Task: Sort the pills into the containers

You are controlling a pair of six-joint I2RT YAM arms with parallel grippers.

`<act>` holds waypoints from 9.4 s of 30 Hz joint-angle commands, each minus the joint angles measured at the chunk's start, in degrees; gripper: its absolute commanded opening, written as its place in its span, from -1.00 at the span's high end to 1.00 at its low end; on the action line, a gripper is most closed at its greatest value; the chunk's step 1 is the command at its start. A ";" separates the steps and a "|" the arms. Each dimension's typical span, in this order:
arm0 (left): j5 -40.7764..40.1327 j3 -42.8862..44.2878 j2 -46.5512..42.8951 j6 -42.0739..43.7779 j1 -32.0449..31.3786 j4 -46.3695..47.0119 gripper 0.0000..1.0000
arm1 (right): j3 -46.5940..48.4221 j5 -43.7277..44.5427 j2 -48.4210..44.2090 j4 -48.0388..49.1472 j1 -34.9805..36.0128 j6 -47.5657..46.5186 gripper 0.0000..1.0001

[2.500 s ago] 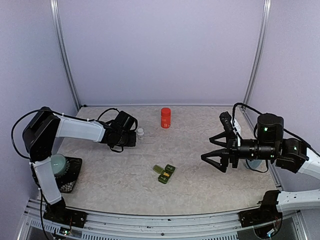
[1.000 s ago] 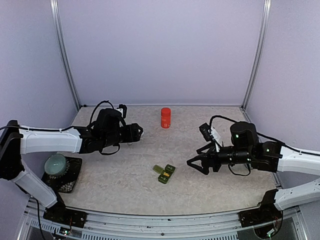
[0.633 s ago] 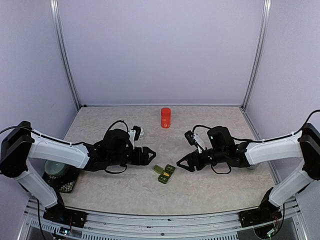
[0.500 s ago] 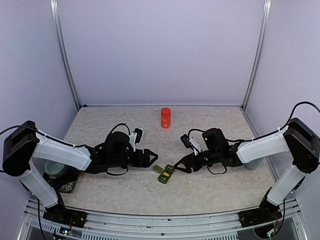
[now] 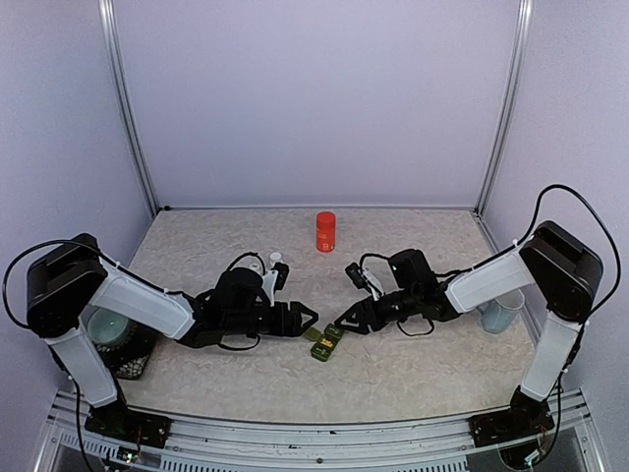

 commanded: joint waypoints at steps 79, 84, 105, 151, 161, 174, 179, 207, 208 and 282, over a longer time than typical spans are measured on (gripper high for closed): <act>8.90 -1.77 -6.68 3.56 8.88 -3.25 -0.56 | -8.20 19.12 3.25 15.44 19.01 -28.69 -0.67; 9.58 -1.91 -5.86 3.44 8.68 -1.68 -0.56 | -6.33 24.04 5.72 16.98 21.54 -28.49 -0.67; 12.86 0.02 -1.20 2.75 8.30 2.96 -0.55 | -5.99 25.56 7.64 20.48 22.85 -25.91 -0.34; 34.81 4.18 11.75 1.70 10.88 8.53 -0.14 | -8.28 24.65 7.31 21.25 22.17 -27.06 0.01; 34.51 3.23 11.72 2.17 12.52 7.55 0.24 | -8.16 23.66 7.32 21.03 21.66 -26.62 0.02; 39.66 4.69 13.65 2.92 12.52 6.58 0.46 | -7.95 23.57 7.56 20.58 21.47 -26.49 0.04; 39.54 4.68 13.50 3.24 12.65 6.50 0.47 | -7.73 23.37 7.74 20.38 21.45 -26.36 0.04; 44.37 -4.37 6.34 1.62 11.84 12.89 0.63 | -7.33 20.29 7.30 19.01 19.19 -25.43 0.05; 44.31 -4.74 6.23 1.60 11.78 12.96 0.63 | -7.31 20.24 7.24 18.99 19.17 -25.51 0.05; 16.87 -3.68 -2.25 -1.15 -2.15 -8.55 0.66 | -5.66 20.97 8.18 15.84 19.23 -24.64 0.12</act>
